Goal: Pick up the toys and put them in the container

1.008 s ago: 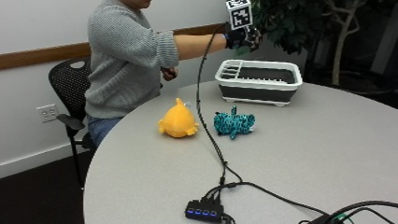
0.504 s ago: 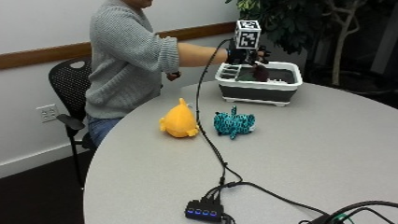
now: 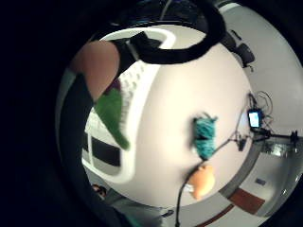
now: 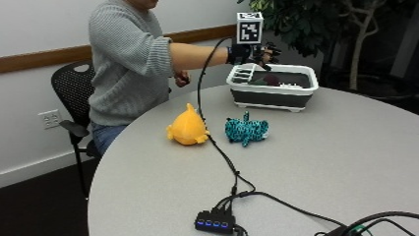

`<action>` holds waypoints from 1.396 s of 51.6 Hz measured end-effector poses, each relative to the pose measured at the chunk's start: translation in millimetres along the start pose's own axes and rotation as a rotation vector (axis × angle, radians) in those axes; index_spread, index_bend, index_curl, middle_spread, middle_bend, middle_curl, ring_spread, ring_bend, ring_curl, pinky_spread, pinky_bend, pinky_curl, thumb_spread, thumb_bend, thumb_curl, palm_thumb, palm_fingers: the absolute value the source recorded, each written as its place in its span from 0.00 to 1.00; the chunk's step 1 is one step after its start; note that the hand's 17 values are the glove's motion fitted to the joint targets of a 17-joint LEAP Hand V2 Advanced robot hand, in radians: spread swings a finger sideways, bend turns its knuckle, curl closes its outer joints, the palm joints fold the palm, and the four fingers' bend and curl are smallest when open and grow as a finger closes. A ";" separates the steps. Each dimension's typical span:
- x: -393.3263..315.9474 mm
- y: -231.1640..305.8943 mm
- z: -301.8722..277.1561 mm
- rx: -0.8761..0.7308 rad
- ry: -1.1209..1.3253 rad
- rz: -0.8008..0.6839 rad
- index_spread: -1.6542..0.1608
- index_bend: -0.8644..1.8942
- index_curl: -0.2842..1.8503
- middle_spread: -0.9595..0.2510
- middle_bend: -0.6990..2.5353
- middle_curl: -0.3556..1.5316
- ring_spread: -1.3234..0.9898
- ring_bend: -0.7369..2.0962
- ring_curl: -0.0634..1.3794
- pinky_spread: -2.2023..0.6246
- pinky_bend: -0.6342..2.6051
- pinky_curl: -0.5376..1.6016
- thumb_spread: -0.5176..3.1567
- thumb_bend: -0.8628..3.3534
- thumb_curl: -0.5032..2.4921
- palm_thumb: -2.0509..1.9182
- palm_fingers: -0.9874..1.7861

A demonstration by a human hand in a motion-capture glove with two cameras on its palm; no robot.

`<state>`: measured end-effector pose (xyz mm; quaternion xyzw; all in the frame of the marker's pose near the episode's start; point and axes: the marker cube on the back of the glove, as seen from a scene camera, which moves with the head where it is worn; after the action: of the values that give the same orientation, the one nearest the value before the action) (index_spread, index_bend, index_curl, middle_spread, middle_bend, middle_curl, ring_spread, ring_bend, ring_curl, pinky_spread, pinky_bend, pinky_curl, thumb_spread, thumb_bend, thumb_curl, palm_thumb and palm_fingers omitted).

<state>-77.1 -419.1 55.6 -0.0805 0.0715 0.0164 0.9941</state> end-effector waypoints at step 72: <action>180.0 38.5 164.4 -0.079 0.059 0.506 0.71 0.36 0.21 0.66 0.30 0.32 0.42 0.63 0.37 0.67 0.59 0.41 0.58 0.25 0.30 0.61 0.55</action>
<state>122.2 -350.6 184.0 -0.0994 0.1177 0.2652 0.9518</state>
